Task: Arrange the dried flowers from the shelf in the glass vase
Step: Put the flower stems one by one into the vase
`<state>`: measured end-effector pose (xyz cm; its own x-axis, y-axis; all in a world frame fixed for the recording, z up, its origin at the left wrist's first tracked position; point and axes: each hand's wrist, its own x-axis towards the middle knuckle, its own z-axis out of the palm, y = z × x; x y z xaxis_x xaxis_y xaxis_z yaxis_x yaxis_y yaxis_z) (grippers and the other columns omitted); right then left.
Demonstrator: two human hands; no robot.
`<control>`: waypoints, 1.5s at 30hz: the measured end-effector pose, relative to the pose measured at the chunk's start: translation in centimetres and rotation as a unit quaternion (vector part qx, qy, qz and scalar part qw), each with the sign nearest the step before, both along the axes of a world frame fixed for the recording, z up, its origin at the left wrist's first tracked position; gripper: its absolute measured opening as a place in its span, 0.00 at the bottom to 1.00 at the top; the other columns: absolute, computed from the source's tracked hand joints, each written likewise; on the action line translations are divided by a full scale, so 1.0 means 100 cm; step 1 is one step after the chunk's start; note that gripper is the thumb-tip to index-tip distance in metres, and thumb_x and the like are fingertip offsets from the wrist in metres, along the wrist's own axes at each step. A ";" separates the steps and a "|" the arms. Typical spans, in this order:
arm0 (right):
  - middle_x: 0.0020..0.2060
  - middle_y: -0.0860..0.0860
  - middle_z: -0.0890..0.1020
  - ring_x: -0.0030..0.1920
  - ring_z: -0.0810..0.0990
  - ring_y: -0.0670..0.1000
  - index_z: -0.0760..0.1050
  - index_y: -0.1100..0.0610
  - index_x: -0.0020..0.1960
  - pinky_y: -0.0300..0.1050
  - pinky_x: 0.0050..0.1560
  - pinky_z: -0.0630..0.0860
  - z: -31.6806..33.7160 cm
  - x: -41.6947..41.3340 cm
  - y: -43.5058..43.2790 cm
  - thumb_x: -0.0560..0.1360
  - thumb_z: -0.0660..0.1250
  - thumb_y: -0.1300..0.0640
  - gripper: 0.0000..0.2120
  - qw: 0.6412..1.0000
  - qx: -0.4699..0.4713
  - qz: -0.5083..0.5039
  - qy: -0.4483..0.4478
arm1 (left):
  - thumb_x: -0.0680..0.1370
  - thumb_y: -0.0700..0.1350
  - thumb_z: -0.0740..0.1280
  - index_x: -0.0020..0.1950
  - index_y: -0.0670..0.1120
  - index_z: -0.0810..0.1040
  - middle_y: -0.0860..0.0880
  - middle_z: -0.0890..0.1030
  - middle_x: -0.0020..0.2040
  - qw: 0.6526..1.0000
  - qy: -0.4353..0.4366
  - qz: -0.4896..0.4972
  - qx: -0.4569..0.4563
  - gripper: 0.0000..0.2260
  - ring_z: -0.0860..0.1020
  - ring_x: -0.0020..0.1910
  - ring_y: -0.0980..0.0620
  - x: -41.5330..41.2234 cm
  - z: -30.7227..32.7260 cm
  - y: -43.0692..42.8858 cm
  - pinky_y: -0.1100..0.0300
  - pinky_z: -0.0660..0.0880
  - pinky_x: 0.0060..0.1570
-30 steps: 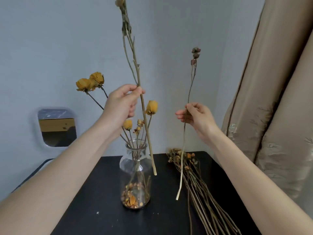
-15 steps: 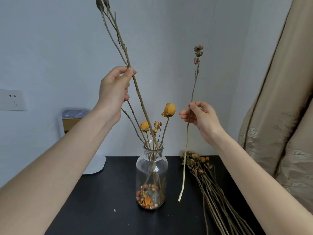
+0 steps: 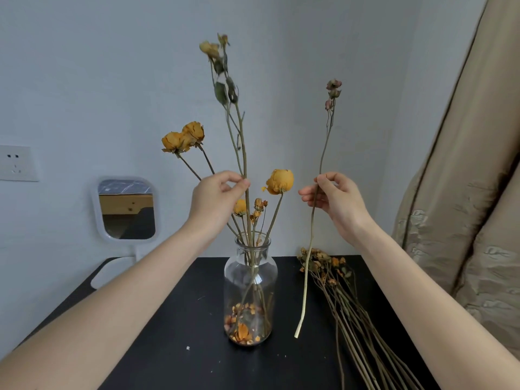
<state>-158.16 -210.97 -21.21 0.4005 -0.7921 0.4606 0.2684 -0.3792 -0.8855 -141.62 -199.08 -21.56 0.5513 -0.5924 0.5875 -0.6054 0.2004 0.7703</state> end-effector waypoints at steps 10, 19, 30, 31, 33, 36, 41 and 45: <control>0.35 0.54 0.83 0.34 0.80 0.50 0.69 0.58 0.46 0.38 0.37 0.78 -0.008 0.000 0.000 0.81 0.54 0.62 0.07 1.000 0.010 -0.002 0.009 | 0.74 0.50 0.68 0.45 0.45 0.81 0.53 0.77 0.32 0.999 0.047 -0.003 0.024 0.09 0.72 0.30 0.50 -0.004 -0.018 -0.005 0.61 0.74 0.39; 0.36 0.52 0.82 0.36 0.79 0.48 0.71 0.57 0.45 0.38 0.38 0.77 -0.009 0.002 0.000 0.81 0.57 0.61 0.08 1.000 0.005 -0.015 -0.002 | 0.75 0.48 0.67 0.48 0.46 0.81 0.58 0.72 0.22 0.997 0.077 -0.012 -0.018 0.07 0.71 0.23 0.62 0.005 -0.037 0.001 0.71 0.65 0.29; 0.33 0.51 0.73 0.31 0.70 0.46 0.71 0.57 0.41 0.36 0.33 0.69 0.034 0.002 0.002 0.80 0.56 0.64 0.11 0.991 -0.028 -0.018 -0.128 | 0.75 0.43 0.66 0.54 0.48 0.68 0.52 0.74 0.45 0.993 0.120 -0.008 0.013 0.10 0.74 0.44 0.55 0.010 -0.109 0.012 0.65 0.69 0.39; 0.34 0.51 0.73 0.31 0.70 0.46 0.71 0.57 0.42 0.36 0.33 0.69 0.039 0.002 0.004 0.81 0.56 0.64 0.11 0.990 -0.035 -0.017 -0.138 | 0.74 0.42 0.67 0.57 0.50 0.66 0.54 0.73 0.48 0.990 0.122 -0.048 0.058 0.15 0.73 0.48 0.57 0.011 -0.113 0.011 0.66 0.68 0.42; 0.34 0.51 0.73 0.31 0.70 0.46 0.70 0.57 0.42 0.36 0.34 0.69 0.047 0.004 0.005 0.81 0.55 0.64 0.11 0.987 -0.047 -0.019 -0.156 | 0.72 0.44 0.70 0.62 0.55 0.62 0.61 0.71 0.54 0.973 0.121 -0.137 0.144 0.23 0.71 0.53 0.62 0.011 -0.114 0.005 0.68 0.66 0.50; 0.34 0.51 0.72 0.31 0.70 0.45 0.70 0.56 0.42 0.36 0.35 0.69 0.057 0.008 0.008 0.81 0.54 0.64 0.11 0.981 -0.058 -0.026 -0.181 | 0.71 0.46 0.72 0.61 0.59 0.63 0.62 0.71 0.56 0.958 0.102 -0.175 0.205 0.24 0.69 0.56 0.62 0.009 -0.113 -0.008 0.64 0.65 0.57; 0.34 0.51 0.72 0.30 0.71 0.44 0.69 0.55 0.41 0.36 0.35 0.70 0.066 0.008 0.007 0.81 0.55 0.64 0.11 0.974 -0.063 -0.034 -0.217 | 0.69 0.50 0.74 0.55 0.61 0.69 0.65 0.75 0.50 0.967 0.108 -0.151 0.176 0.20 0.72 0.48 0.67 0.007 -0.108 -0.017 0.72 0.66 0.43; 0.35 0.51 0.72 0.32 0.71 0.46 0.69 0.56 0.42 0.36 0.36 0.70 0.054 0.012 0.007 0.81 0.55 0.64 0.11 0.982 -0.079 -0.053 -0.164 | 0.68 0.51 0.75 0.56 0.60 0.69 0.64 0.75 0.50 0.971 0.109 -0.133 0.165 0.22 0.72 0.49 0.66 0.007 -0.112 -0.018 0.68 0.67 0.48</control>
<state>-156.95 -210.26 -15.78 0.1292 -0.7295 0.6716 0.4815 -0.5460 -0.6856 -140.89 -200.85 -32.72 0.4426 -0.8672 0.2283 -0.3811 0.0485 0.9233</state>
